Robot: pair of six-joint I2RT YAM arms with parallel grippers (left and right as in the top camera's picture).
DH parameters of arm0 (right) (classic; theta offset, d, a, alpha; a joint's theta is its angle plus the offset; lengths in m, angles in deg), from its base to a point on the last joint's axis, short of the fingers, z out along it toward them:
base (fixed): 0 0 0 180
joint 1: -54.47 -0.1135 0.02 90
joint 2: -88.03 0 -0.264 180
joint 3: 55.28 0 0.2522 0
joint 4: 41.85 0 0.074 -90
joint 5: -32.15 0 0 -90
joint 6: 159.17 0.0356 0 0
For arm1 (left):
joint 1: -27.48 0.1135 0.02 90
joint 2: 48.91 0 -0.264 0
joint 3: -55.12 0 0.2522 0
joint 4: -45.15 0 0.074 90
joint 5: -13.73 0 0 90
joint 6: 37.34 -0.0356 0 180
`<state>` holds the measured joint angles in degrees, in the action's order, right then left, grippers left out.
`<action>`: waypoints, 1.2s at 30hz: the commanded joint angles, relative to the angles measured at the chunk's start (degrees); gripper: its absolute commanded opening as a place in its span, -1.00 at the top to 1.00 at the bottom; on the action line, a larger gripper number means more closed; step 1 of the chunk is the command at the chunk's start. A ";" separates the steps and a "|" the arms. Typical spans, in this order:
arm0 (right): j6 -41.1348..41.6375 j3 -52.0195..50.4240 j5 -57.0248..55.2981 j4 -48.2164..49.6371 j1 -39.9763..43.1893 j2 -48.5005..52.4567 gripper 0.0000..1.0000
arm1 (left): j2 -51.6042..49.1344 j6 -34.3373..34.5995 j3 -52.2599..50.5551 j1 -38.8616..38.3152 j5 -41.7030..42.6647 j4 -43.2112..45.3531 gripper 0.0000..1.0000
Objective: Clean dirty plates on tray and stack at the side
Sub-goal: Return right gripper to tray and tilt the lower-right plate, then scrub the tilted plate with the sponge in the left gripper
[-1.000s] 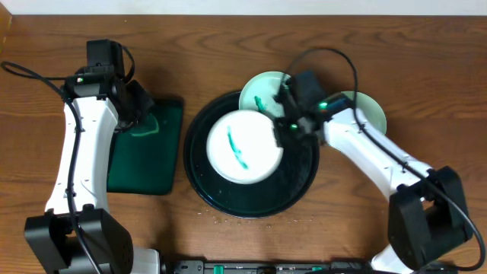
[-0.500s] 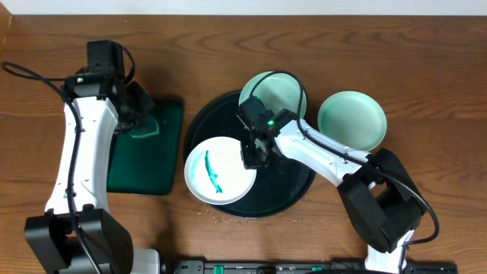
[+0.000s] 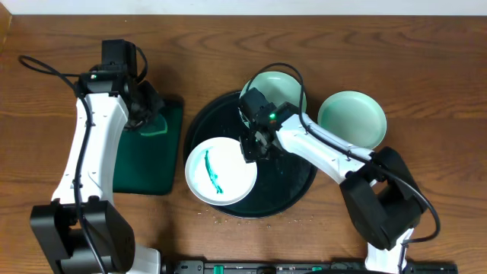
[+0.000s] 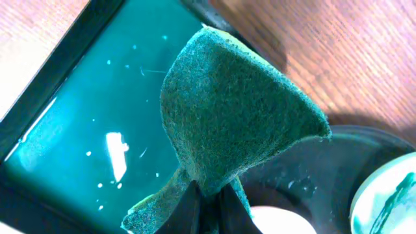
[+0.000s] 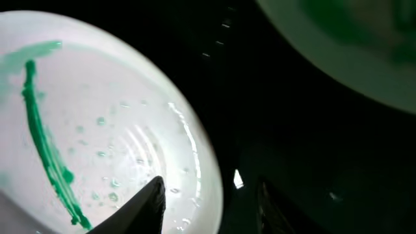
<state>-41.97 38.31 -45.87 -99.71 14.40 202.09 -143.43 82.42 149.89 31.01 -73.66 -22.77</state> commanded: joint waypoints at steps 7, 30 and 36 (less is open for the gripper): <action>-4.98 1.18 6.69 0.33 1.22 5.07 0.69 | -2.12 1.01 -0.33 -0.68 0.35 0.26 0.85; 5.75 1.75 -11.63 -2.97 -1.16 0.37 0.98 | -2.14 0.96 -0.33 -3.67 0.50 -2.73 0.86; 5.07 1.75 -6.71 -1.97 0.85 2.45 0.98 | -2.14 2.36 -0.85 -9.44 4.72 -5.81 0.86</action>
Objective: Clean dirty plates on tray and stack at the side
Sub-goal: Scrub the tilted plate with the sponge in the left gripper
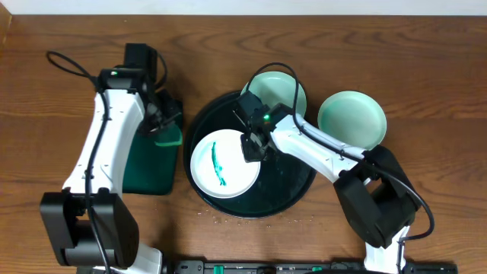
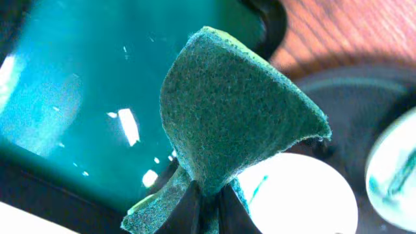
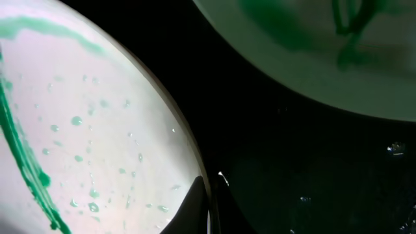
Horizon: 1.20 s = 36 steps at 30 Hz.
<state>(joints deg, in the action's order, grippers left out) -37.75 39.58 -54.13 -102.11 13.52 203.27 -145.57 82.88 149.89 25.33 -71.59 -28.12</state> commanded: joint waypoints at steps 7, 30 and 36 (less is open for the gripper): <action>-1.31 0.46 5.81 0.63 3.72 2.14 0.98 | -0.13 9.68 -10.93 -14.75 2.60 7.26 0.86; -2.78 0.46 7.13 0.94 3.78 2.14 0.98 | -6.40 11.26 -19.61 -18.58 -1.38 22.36 0.86; -2.99 0.46 7.13 0.92 3.82 2.14 0.98 | -6.43 15.82 -19.61 -14.91 -6.58 15.56 0.86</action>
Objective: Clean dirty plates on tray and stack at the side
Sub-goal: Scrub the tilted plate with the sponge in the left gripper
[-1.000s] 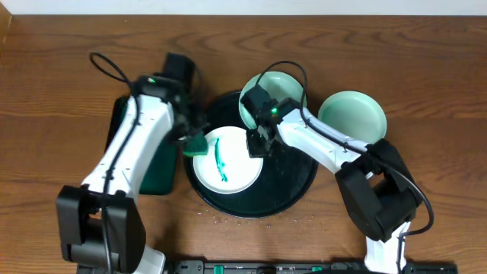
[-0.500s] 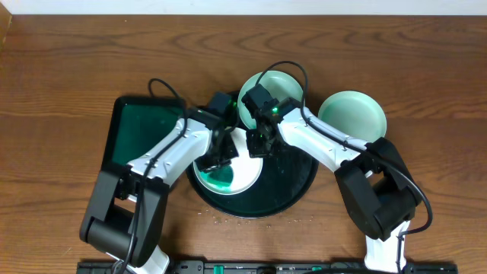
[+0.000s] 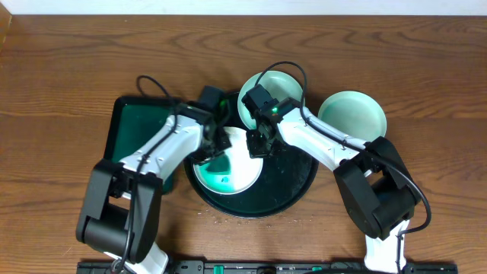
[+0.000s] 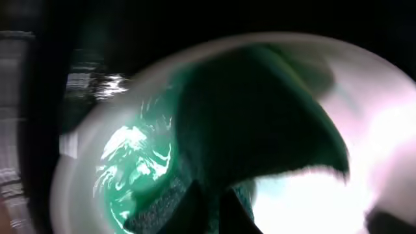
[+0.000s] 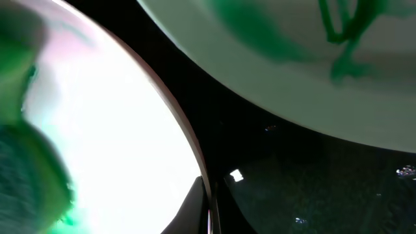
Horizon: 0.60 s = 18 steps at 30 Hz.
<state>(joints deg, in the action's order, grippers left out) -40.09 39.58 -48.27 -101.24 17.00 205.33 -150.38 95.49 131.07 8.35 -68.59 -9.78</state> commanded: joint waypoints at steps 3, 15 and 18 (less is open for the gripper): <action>-0.63 0.46 1.27 0.17 0.37 0.09 0.98 | -1.62 -3.96 -0.90 0.79 -2.99 -6.32 0.86; -0.61 0.42 1.64 0.44 0.92 0.09 0.98 | -1.62 -14.91 -0.90 -3.50 8.17 1.05 0.86; -0.61 0.42 1.64 0.46 1.03 0.09 0.98 | -1.62 -5.09 -0.90 -1.22 -9.40 0.72 0.86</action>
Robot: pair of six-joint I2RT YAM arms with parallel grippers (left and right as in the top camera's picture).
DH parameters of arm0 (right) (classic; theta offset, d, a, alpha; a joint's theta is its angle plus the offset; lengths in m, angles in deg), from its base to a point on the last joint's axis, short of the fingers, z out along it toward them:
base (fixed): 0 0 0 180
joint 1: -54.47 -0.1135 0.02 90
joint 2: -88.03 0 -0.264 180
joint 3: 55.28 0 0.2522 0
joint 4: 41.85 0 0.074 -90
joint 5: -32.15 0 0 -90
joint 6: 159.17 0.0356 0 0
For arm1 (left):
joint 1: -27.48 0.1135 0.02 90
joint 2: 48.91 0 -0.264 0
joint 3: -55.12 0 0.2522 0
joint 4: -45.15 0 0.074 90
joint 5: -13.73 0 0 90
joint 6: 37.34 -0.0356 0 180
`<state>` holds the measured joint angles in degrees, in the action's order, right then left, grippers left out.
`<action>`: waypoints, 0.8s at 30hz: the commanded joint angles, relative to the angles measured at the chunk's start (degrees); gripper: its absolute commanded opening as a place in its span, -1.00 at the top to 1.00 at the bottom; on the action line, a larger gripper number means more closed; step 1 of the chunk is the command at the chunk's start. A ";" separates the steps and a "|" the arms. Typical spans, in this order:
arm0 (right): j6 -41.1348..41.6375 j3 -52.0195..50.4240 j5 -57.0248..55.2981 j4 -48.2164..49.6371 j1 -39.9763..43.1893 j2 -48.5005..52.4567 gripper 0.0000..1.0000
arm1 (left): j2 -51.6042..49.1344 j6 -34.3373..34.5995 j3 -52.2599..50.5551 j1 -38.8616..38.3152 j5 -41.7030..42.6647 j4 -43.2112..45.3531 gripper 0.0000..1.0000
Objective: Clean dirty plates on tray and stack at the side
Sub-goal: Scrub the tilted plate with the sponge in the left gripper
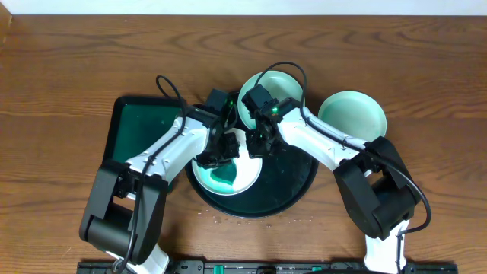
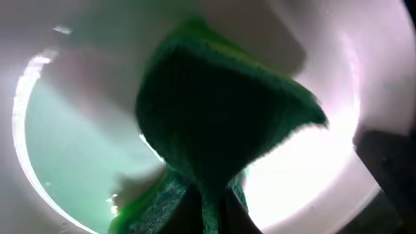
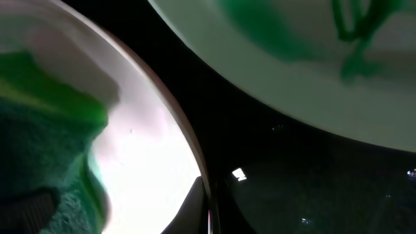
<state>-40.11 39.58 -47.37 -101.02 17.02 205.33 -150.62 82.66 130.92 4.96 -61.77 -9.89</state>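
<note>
A white plate [image 1: 243, 176] smeared with green lies on the left half of the round black tray [image 1: 293, 190]. My left gripper [image 1: 219, 152] is shut on a dark green scouring pad [image 2: 214, 110] that presses on the plate's inside [image 2: 312, 175]. My right gripper [image 1: 256, 147] is shut on the plate's right rim [image 3: 188, 149]. A pale green plate [image 1: 283, 85] with green marks [image 3: 357, 32] sits at the tray's far edge. A second pale green plate [image 1: 351, 118] lies on the table to the right.
A rectangular black tray of green liquid [image 1: 141, 129] stands at the left of the round tray. Small crumbs [image 1: 221, 221] lie on the wooden table near the round tray's front edge. Both arms cross over the round tray.
The left gripper and pad have shifted slightly right and nearer on the white plate, and the green smear has spread. The right gripper still clamps the rim.
First the left gripper held the pad over the liquid tray while the right gripper stood open at the white plate's rim. Then the right gripper was shut on the rim. Later the pad was on the plate, and the green stripe became a smear.
</note>
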 commanded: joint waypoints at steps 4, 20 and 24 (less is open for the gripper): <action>-0.59 0.42 0.74 0.24 1.05 0.09 0.98 | -1.38 18.18 -0.74 5.60 -27.23 0.00 0.86; -0.59 0.42 1.03 0.42 1.05 0.09 0.98 | -1.38 7.02 -0.72 2.47 8.02 2.25 0.86; -0.63 0.42 1.60 0.39 1.05 0.09 0.98 | -1.38 5.84 0.52 4.74 2.34 9.38 0.86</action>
<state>-40.31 39.58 -46.30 -100.74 17.87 205.33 -150.80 91.12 130.37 8.21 -56.98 -2.94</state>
